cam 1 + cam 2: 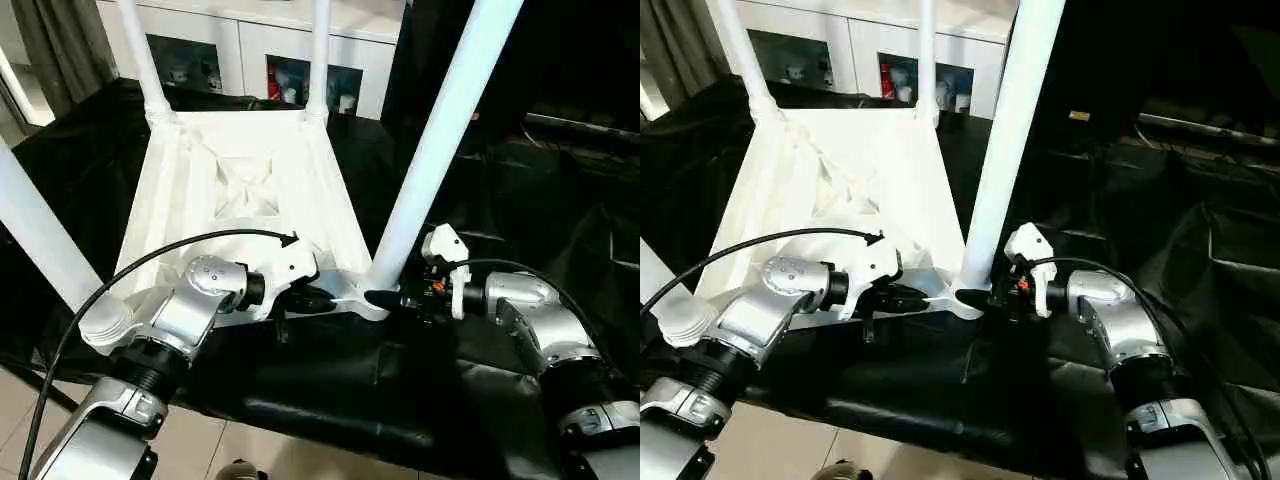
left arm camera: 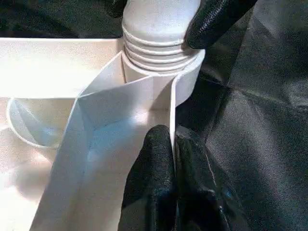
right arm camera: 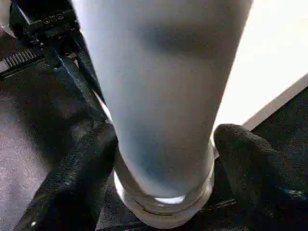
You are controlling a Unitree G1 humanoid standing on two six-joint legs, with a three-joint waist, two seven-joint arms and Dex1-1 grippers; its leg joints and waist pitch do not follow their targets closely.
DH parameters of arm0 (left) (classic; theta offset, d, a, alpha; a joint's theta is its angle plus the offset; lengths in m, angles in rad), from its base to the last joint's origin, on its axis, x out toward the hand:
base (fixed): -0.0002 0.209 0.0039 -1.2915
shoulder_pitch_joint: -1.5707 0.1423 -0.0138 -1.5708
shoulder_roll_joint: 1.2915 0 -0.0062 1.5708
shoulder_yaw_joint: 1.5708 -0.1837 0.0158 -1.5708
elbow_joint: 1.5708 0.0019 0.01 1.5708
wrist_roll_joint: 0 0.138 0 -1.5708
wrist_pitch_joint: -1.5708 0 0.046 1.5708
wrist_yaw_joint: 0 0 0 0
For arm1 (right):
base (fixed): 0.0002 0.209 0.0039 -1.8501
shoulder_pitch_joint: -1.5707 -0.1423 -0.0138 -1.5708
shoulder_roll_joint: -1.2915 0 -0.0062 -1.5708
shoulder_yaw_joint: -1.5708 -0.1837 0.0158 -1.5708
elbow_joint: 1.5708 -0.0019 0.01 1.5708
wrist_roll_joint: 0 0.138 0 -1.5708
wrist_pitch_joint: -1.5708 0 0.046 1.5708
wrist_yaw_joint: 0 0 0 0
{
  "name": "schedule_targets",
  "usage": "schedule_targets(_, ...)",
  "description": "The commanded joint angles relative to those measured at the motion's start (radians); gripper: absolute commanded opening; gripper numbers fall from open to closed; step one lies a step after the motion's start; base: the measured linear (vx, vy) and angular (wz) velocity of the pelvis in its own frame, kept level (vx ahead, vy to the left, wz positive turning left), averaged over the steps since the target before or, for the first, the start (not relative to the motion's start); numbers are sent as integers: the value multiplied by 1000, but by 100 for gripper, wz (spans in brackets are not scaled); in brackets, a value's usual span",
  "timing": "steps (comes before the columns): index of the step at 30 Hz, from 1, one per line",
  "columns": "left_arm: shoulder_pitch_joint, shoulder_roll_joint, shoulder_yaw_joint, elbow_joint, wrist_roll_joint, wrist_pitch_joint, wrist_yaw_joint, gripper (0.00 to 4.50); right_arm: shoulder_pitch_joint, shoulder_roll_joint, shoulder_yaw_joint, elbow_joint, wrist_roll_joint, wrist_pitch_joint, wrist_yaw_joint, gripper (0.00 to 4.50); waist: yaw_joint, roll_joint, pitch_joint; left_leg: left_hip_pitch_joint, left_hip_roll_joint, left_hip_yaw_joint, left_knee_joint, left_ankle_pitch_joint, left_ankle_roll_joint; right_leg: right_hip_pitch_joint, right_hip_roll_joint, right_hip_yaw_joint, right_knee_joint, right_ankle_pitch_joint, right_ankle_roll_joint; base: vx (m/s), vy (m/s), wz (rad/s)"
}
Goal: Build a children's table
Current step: Rotate leg to tighten
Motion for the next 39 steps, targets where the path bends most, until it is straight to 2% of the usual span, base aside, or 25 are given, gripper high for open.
schedule_targets(1,10,-15,3,-25,-37,-1,-26,0,7,-7,-8,-9,-1,6,-2,313,1,-16,-70,10,64,-28,-66,-171,57,51,-81,61,-74,-251,-185,0,0,0)
schedule_targets(5,15,-11,2,-35,-37,9,-26,0,8,-5,-5,-6,-7,7,1,281,0,-16,-70,10,65,-29,-66,-168,56,52,-81,61,-72,-251,-184,0,0,0)
schedule_targets(13,10,-23,13,-13,-30,7,9,0,12,19,-5,27,-21,-9,-42,269,-2,-18,-70,11,63,-28,-66,-173,52,51,-81,61,-74,-252,-186,0,0,0)
schedule_targets(16,-18,-56,31,38,-12,20,93,0,-6,66,-49,113,-29,-19,-182,269,-8,-17,-67,12,62,-29,-68,-200,37,49,-83,60,-81,-299,-177,0,0,0)
schedule_targets(18,-66,-106,51,129,22,36,233,0,-22,120,-96,195,-30,-2,-351,269,-18,-18,-65,12,60,-33,-70,-230,15,48,-82,58,-88,-362,-159,0,0,0)
schedule_targets(20,-93,-134,65,175,32,48,305,0,-27,146,-112,219,-31,13,-431,268,-22,-18,-66,17,60,-36,-71,-250,1,47,-84,57,-92,-402,-146,0,0,0)
schedule_targets(22,-152,-194,99,268,37,81,450,0,-42,203,-139,260,-42,44,-614,268,-28,-12,-62,22,57,-33,-72,-275,-6,37,-80,59,-102,-430,-135,0,0,0)
schedule_targets(23,-172,-214,109,298,38,89,499,0,-51,223,-147,278,-47,50,-680,268,-29,-15,-65,21,58,-39,-73,-286,-17,43,-84,55,-100,-447,-131,0,0,0)
schedule_targets(24,-179,-221,112,309,40,89,519,0,-56,230,-150,285,-49,51,-705,268,-31,-11,-68,18,57,-38,-73,-276,-15,45,-83,56,-100,-425,-130,0,0,0)
schedule_targets(25,-193,-236,117,330,41,89,552,0,-68,246,-156,301,-52,52,-754,268,-30,-9,-67,19,58,-38,-73,-276,-14,42,-84,57,-101,-417,-132,0,0,0)
schedule_targets(27,-220,-270,132,372,40,87,613,0,-100,285,-185,333,-34,57,-827,268,-31,-12,-69,17,57,-37,-71,-267,-8,45,-84,58,-97,-384,-140,0,0,0)
schedule_targets(29,-241,-289,138,406,42,79,640,0,-128,313,-207,357,-19,51,-856,268,-30,-12,-73,15,56,-34,-70,-240,6,49,-81,59,-90,-309,-156,0,0,0)
schedule_targets(30,-248,-292,132,417,50,62,634,0,-140,316,-198,365,-31,36,-851,268,-28,-8,-74,15,56,-35,-70,-231,10,49,-81,59,-87,-285,-162,0,0,0)
schedule_targets(33,-248,-288,119,414,58,46,611,0,-145,310,-180,367,-50,15,-832,268,-26,-12,-77,11,55,-30,-66,-187,36,54,-80,59,-77,-192,-186,0,0,0)
schedule_targets(35,-246,-283,108,414,65,35,592,0,-144,309,-183,359,-46,-1,-818,268,-25,-13,-76,9,54,-29,-65,-183,50,56,-81,59,-78,-190,-193,0,0,0)
schedule_targets(37,-241,-272,85,419,73,9,556,0,-139,307,-198,329,-14,-26,-764,324,-23,-13,-75,10,56,-30,-66,-192,53,56,-83,58,-81,-224,-186,0,0,0)
schedule_targets(39,-229,-254,67,408,81,-15,509,0,-123,271,-179,271,-5,-26,-648,340,-20,-14,-73,11,57,-30,-66,-206,58,56,-81,58,-84,-241,-177,0,0,0)
